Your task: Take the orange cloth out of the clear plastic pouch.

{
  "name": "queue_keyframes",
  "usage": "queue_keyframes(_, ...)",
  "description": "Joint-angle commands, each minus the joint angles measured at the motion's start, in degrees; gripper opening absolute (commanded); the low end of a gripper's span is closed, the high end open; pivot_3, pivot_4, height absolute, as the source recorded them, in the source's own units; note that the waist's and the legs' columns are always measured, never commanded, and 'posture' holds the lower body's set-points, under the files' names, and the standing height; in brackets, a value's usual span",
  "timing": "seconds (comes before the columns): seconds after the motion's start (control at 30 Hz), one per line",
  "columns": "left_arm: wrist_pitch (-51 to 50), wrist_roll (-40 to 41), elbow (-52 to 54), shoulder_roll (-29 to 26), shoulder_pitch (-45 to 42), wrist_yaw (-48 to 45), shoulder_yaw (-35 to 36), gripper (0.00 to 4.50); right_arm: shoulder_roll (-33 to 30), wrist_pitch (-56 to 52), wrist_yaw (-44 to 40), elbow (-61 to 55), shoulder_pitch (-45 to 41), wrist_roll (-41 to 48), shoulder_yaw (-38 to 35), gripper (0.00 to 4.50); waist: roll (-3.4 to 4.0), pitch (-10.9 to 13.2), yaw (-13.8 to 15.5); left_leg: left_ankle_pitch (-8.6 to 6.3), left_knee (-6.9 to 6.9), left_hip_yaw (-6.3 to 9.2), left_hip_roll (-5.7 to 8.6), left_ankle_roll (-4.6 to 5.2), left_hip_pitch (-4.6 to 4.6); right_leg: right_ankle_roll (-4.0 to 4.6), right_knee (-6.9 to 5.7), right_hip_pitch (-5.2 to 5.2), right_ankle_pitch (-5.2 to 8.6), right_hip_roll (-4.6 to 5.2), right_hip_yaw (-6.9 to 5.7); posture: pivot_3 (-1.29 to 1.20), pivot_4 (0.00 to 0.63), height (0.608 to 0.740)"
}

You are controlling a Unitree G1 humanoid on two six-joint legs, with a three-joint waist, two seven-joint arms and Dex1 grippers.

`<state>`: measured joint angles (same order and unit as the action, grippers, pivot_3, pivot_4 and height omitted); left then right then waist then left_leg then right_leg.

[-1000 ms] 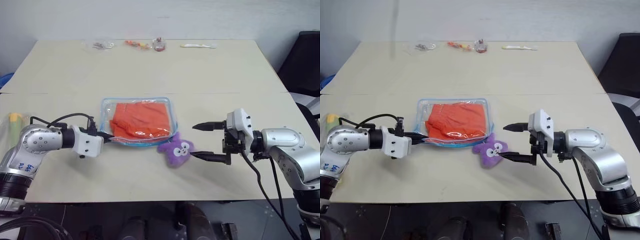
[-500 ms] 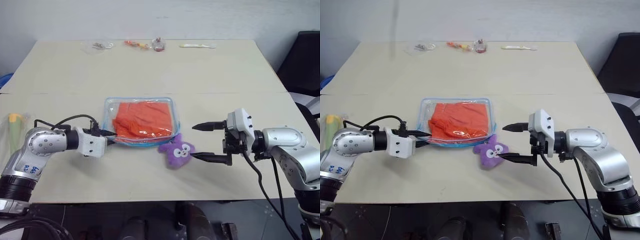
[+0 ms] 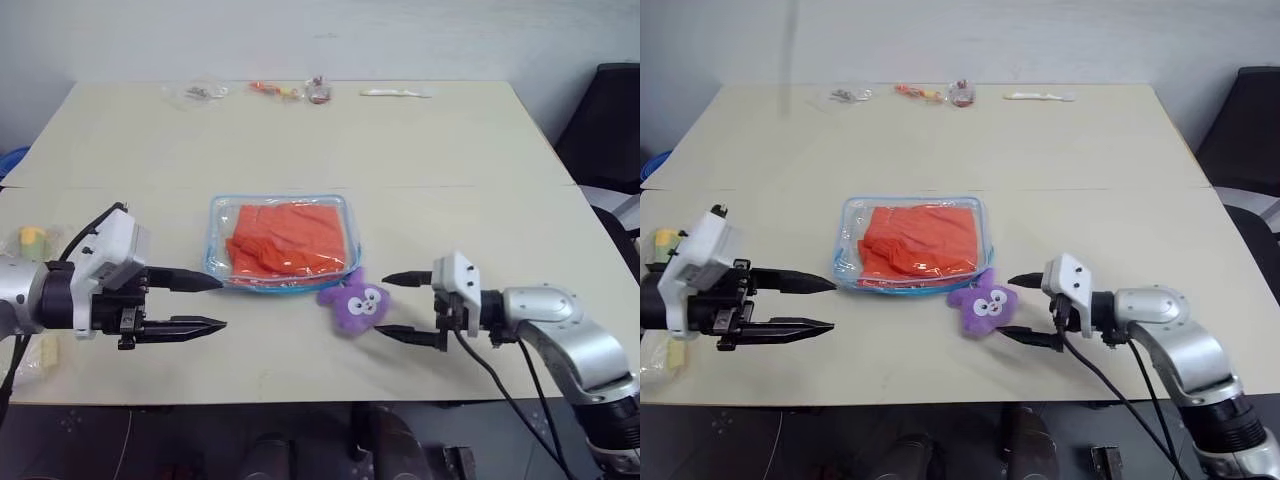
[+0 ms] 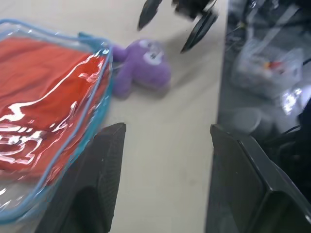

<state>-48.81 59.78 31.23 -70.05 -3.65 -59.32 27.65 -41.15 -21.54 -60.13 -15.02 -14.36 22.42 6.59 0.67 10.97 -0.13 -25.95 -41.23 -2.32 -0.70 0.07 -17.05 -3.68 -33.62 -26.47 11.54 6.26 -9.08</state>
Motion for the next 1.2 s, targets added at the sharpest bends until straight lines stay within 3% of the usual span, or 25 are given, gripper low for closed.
queue_keyframes(0.03,-1.9,1.6,3.6,-0.7,0.1,0.6,2.1,2.95,1.7,3.5,0.7,2.9,-1.3,-3.0,1.3,4.50,0.01,0.0,-0.1,0.00,0.00,-0.03,-0.01,-0.02,0.00,0.01,0.00,0.00,0.01,-0.03,0.00,0.00,0.150,0.740)
queue_keyframes(0.07,-2.1,1.3,4.0,-0.5,0.2,0.8,2.1,2.95,2.2,3.9,0.6,3.7,-1.6,-3.1,1.5,4.50,0.01,0.0,-0.1,0.00,0.00,-0.04,-0.01,-0.03,0.00,0.02,0.00,-0.01,0.01,-0.04,0.01,0.00,0.150,0.740)
queue_keyframes(0.13,-2.2,0.7,4.4,-0.1,0.1,1.3,1.9,2.99,3.2,4.4,0.1,4.8,-2.1,-3.0,1.7,3.90,0.01,0.0,-0.1,0.00,0.01,-0.08,-0.03,-0.06,0.00,0.03,0.01,-0.01,0.02,-0.09,0.03,0.00,0.150,0.740)
queue_keyframes(0.5,-1.7,-1.1,4.0,1.6,-1.4,3.5,0.7,2.99,4.7,1.6,-3.6,-0.8,-0.1,0.7,3.5,0.06,0.02,0.0,-0.1,-0.05,0.01,-0.09,-0.13,-0.17,-0.01,0.07,0.02,-0.01,0.04,-0.29,0.15,0.00,0.150,0.740)
queue_keyframes(1.03,-0.1,-5.9,5.7,1.2,0.6,1.2,0.3,2.99,18.7,-2.0,2.3,8.0,-7.7,-4.3,13.3,0.01,0.03,0.0,-0.4,-0.06,0.01,-0.09,-0.21,-0.27,0.03,0.17,-0.03,-0.06,0.10,-0.44,0.16,0.00,0.150,0.740)
queue_keyframes(1.2,0.8,-7.3,6.2,1.8,1.0,1.0,-0.5,2.99,16.9,-4.5,1.0,6.6,-7.7,-3.6,13.0,1.31,0.04,0.0,-0.5,-0.06,0.02,-0.09,-0.23,-0.28,0.02,0.18,-0.02,-0.06,0.10,-0.46,0.16,0.00,0.150,0.740)
